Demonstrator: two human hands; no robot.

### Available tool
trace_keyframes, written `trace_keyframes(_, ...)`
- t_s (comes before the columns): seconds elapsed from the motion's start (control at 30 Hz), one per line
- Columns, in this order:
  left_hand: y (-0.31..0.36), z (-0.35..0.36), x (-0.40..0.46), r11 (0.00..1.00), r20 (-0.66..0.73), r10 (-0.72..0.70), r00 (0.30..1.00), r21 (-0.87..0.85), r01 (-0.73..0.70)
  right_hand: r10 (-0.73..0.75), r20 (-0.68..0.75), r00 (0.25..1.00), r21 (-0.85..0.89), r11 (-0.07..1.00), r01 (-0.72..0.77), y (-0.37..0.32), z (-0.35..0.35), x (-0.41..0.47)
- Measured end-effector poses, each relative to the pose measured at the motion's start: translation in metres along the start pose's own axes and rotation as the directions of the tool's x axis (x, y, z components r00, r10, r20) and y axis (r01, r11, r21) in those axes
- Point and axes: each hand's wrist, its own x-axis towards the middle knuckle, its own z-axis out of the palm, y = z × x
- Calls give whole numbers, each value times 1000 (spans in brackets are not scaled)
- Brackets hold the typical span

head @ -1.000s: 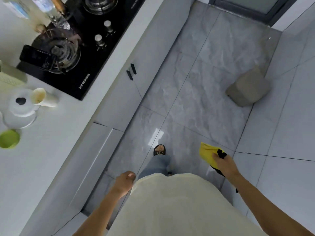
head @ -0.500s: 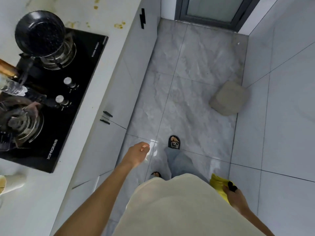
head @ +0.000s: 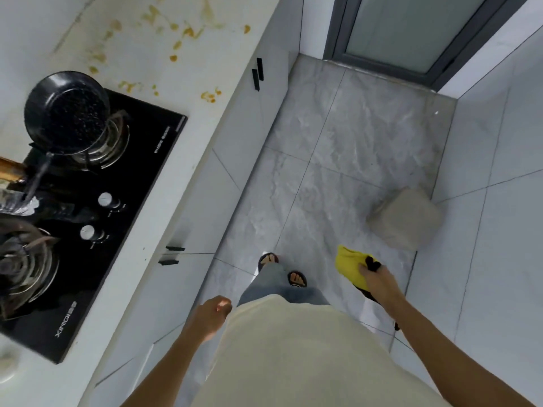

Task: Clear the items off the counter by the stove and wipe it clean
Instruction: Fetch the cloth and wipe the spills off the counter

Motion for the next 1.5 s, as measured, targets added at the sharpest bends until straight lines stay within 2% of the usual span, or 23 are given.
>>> trace_keyframes(0.2,19,-29,29,998,35,-58,998,-36,60,-116,4,993,-27,993,116,-103,-12,54)
trace_keyframes(0.27,35,-48,43,995,43,-70,997,-65,73,-113,-9,994,-31,993,113,-126,-16,71)
trace_keyframes(0.33,56,-71,58,989,43,-75,996,-123,80,-100,-11,995,-47,994,99,-147,-21,82)
trace_keyframes(0.47,102,-127,100,933,-17,-106,994,-349,93,-88,-14,996,-88,992,86,-177,-30,99)
trace_keyframes(0.57,134,-166,127,922,-15,-61,998,-385,50,-30,-29,999,-146,989,25,-188,-45,114)
trace_keyframes(0.8,213,-246,167,897,-120,12,993,-437,-64,19,-62,998,-262,965,-35,-221,-88,169)
trace_keyframes(0.93,247,-265,180,859,-152,-9,988,-507,-70,-7,0,1000,-335,942,7,-267,-107,215)
trace_keyframes(1.07,266,-260,185,858,-180,-98,979,-513,-9,-63,98,993,-400,911,98,-341,-114,257)
trace_keyframes(1.2,269,-236,183,754,-180,-228,957,-654,57,-118,275,954,-437,869,233,-424,-100,282)
trace_keyframes(1.37,269,-220,174,676,-166,-391,905,-720,159,-254,403,879,-430,795,427,-516,-51,276)
trace_keyframes(1.43,270,-225,173,609,-181,-437,881,-781,141,-290,484,826,-403,764,504,-544,-26,267)
trace_keyframes(1.5,271,-239,173,561,-251,-464,850,-826,62,-331,563,757,-364,723,587,-570,1,253)
